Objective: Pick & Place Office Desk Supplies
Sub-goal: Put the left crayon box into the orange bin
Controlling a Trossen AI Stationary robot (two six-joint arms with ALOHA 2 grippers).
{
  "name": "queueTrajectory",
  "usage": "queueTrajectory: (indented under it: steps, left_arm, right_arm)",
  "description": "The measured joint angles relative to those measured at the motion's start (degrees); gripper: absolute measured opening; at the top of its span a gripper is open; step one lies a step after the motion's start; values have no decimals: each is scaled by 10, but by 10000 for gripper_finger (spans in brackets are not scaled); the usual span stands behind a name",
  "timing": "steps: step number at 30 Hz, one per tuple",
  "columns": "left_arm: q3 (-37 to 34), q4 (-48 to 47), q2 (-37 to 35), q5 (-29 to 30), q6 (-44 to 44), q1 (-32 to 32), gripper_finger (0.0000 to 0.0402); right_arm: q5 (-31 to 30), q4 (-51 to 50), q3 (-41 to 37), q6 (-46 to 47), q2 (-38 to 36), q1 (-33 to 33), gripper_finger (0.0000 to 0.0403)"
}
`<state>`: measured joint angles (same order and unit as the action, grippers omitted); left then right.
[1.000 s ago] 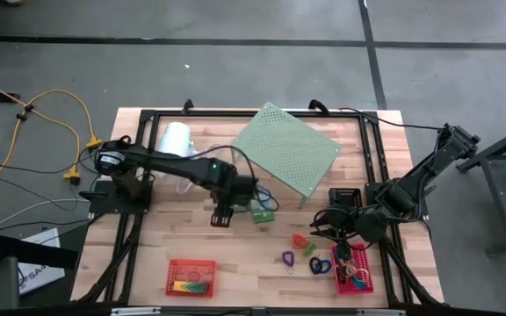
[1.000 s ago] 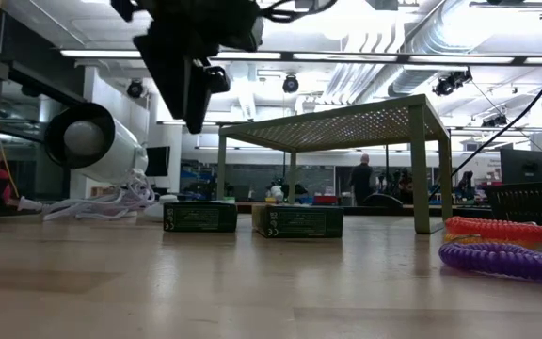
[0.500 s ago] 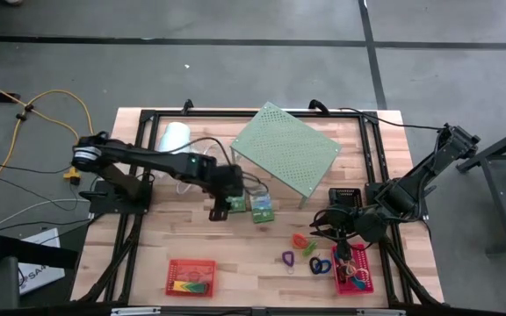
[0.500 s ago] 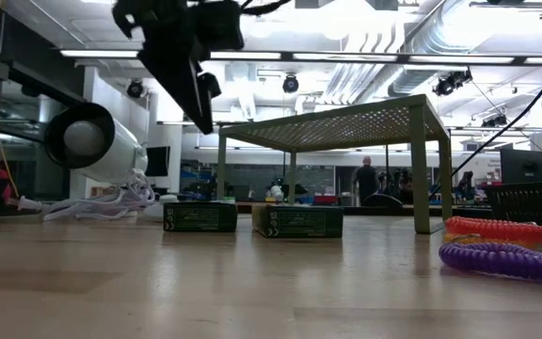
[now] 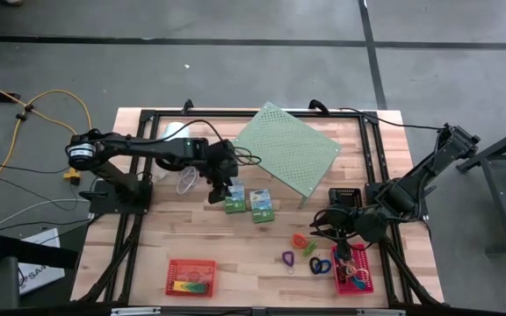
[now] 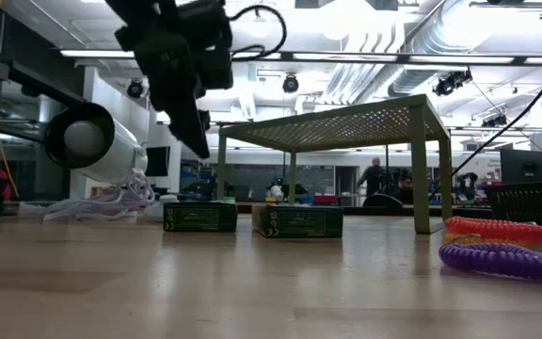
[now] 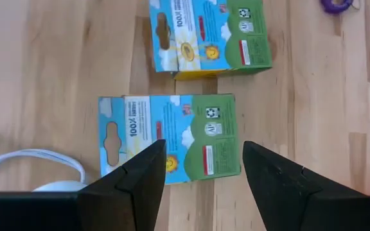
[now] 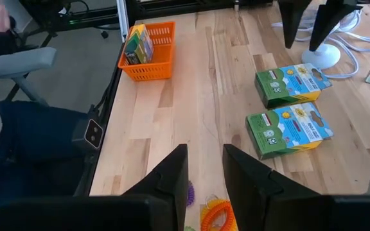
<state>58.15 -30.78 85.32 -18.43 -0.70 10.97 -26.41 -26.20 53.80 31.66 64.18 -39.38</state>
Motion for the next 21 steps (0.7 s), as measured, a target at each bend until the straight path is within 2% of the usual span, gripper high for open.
queueTrajectory:
  steps: [6, 14, 21]
  left_arm:
    - [-33, 44, 0, -4, 16, 18, 201]
    - [-52, 56, 0, 17, 23, 18, 201]
    - [-52, 72, 0, 85, 7, 9, 201]
  right_arm:
    - [0, 0, 0, 0, 0, 0, 86]
    - [0, 0, 0, 0, 0, 0, 86]
    - [0, 1, 0, 0, 0, 0, 86]
